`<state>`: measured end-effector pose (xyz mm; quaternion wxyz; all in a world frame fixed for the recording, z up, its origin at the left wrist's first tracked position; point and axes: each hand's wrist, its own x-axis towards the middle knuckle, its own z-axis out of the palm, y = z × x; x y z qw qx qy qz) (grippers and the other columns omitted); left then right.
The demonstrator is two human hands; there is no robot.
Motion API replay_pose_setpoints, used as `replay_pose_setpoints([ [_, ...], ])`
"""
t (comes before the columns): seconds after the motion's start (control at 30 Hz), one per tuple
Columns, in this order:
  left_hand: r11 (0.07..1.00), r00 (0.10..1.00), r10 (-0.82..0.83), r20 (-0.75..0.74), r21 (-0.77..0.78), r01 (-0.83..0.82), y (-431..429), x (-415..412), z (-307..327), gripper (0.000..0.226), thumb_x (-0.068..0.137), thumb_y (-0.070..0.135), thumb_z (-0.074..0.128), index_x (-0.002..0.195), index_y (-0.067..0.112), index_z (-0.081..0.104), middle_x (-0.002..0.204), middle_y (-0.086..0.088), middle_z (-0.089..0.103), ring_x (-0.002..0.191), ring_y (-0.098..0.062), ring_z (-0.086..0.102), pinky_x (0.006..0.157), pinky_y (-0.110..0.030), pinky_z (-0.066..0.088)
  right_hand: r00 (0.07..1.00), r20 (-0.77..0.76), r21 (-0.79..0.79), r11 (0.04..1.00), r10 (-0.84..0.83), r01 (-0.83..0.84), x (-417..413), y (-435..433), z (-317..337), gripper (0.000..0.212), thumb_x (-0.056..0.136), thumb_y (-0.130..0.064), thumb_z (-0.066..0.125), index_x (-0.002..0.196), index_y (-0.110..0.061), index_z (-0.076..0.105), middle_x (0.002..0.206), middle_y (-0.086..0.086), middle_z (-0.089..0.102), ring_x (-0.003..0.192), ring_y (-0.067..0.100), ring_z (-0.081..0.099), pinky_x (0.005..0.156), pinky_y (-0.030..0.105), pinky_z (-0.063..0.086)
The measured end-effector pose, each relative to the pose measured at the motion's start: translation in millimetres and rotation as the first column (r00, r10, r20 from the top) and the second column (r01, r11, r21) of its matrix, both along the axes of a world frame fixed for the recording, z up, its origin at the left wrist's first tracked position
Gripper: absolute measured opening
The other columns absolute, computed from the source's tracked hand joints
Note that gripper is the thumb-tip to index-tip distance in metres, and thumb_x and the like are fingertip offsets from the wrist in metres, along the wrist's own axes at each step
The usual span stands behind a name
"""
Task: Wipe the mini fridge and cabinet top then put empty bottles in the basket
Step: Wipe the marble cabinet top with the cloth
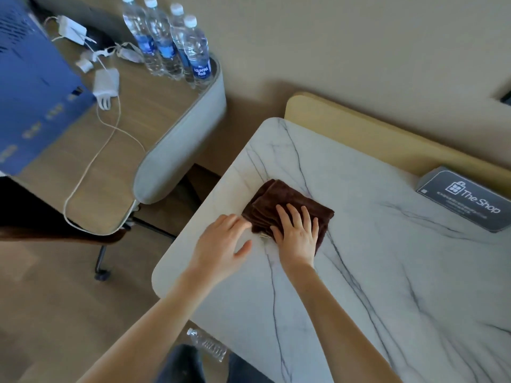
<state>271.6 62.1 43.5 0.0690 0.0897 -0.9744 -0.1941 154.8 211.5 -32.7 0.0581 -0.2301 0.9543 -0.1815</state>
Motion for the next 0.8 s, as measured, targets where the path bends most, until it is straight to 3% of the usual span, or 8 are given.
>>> replay_pose_setpoints([
  [0.13,0.999,1.0,0.023,0.004,-0.034,-0.023,1.3,-31.5,-3.5,0.03,0.086,0.024,0.07,0.114,0.013,0.067,0.108,-0.001,0.066,0.098,-0.022,0.063,0.074,-0.032,0.054,1.0,-0.002,0.015,0.999,0.028,-0.028,-58.7,-9.3,-1.8,0.05,0.101,-0.04,0.053,0.149,-0.028,0.045,0.155,0.001,0.043,0.149,0.032,0.026,0.121,0.055,0.013],
  [0.33,0.997,0.999,0.028,0.026,-0.079,-0.026,-1.3,-66.2,-13.9,0.051,0.089,0.039,0.063,0.135,0.016,0.058,0.131,-0.001,0.063,0.12,-0.02,0.059,0.099,-0.031,0.046,1.0,-0.015,0.02,1.0,0.019,-0.019,-136.8,-30.4,-0.7,0.05,0.103,-0.042,0.048,0.151,-0.028,0.042,0.157,0.001,0.039,0.15,0.031,0.022,0.121,0.054,0.01],
  [0.53,0.995,0.996,0.013,0.088,-0.103,-0.004,-1.2,-87.4,-28.4,0.06,0.094,0.05,0.053,0.146,0.022,0.047,0.145,0.0,0.053,0.135,-0.02,0.049,0.11,-0.032,0.036,0.999,-0.038,0.034,0.999,-0.005,0.006,-190.2,-47.5,-1.7,0.051,0.103,-0.043,0.046,0.151,-0.029,0.041,0.157,0.001,0.038,0.149,0.03,0.021,0.121,0.054,0.01],
  [0.8,0.993,0.993,0.007,0.119,-0.116,0.006,0.5,-84.7,-23.6,0.061,0.094,0.053,0.051,0.146,0.022,0.047,0.148,0.0,0.051,0.137,-0.021,0.047,0.112,-0.035,0.037,0.999,0.01,0.04,0.999,-0.03,0.03,-210.4,-55.1,12.7,0.053,0.103,-0.042,0.046,0.153,-0.026,0.038,0.158,0.004,0.034,0.15,0.03,0.018,0.122,0.054,0.008],
])
